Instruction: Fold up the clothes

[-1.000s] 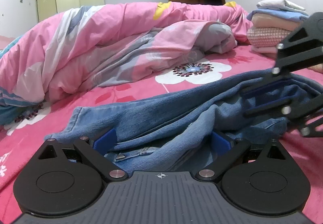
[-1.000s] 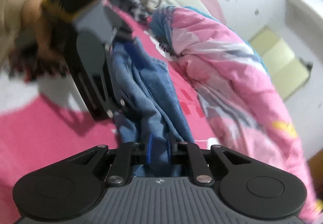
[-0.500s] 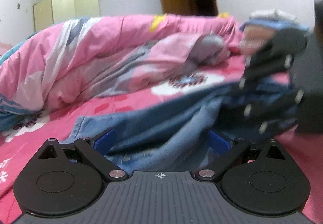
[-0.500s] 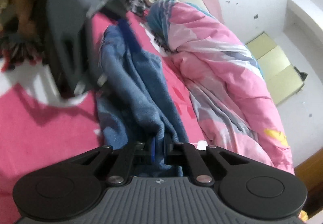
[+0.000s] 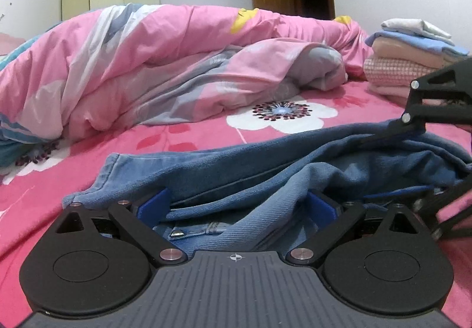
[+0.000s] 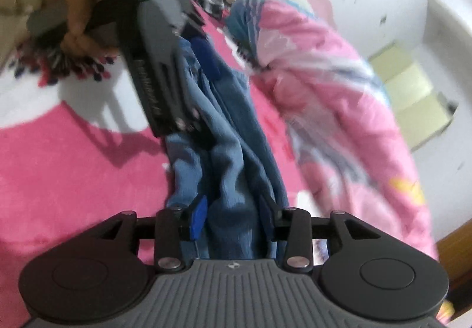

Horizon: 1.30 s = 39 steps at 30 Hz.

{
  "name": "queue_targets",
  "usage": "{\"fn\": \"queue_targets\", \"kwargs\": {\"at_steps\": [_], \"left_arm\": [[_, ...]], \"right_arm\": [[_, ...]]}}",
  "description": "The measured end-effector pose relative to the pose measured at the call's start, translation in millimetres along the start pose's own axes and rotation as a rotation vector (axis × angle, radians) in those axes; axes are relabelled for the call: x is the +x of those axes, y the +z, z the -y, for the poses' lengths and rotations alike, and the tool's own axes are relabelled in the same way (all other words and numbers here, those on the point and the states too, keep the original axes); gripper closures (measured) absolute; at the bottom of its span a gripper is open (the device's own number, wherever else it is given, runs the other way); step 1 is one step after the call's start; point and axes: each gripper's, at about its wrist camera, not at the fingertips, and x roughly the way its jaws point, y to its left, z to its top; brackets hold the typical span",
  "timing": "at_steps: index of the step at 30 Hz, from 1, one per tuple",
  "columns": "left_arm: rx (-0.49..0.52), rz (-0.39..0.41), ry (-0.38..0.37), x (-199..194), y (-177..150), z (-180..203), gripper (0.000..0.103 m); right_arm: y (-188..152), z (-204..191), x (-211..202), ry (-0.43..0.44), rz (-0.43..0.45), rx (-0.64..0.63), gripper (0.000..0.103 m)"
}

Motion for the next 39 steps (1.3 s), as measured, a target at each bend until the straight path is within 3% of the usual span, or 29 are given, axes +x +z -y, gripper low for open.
{"fn": "queue_targets", "kwargs": {"at_steps": [4,8,13,15,21,25,29,34,39], "left_arm": [[0.013,0.000,-0.002,-1,-1,1,0.005],[0.017,0.001,-0.008,-2,-2,2,0.005],[0.036,0.005,-0.010,-4,-3,3,0.005],[0.037,0.014,-0.019,-5,-2,3,0.005],[0.010,0.112,-0.139,-19,3,6,0.004],[-0.001,0.086,-0.111,-7,8,14,0.003],[-0.046,-0.055,-0.043,18,7,10,0.004],[-0.067,-0.062,-0.045,17,6,7,0.004],[-0.064,-0.064,-0.039,17,6,7,0.004]], "right_arm": [[0,21,11,0.086,-0.037,0.109,0.062],[5,25,28,0.123,-0.074,0.095,0.065],[6,28,43,0.156,-0.121,0.111,0.080],[9,21,40,0.107,-0.118,0.079,0.090],[7,-28,34,-0.165,-0.093,-0.136,0.092],[-3,-66,39,-0.311,-0.088,-0.334,0.092],[-10,-79,44,-0.364,-0.090,-0.401,0.092],[-11,-79,39,-0.362,-0.080,-0.391,0.091],[1,-56,-6,-0.255,-0.005,-0.258,0.083]]}}
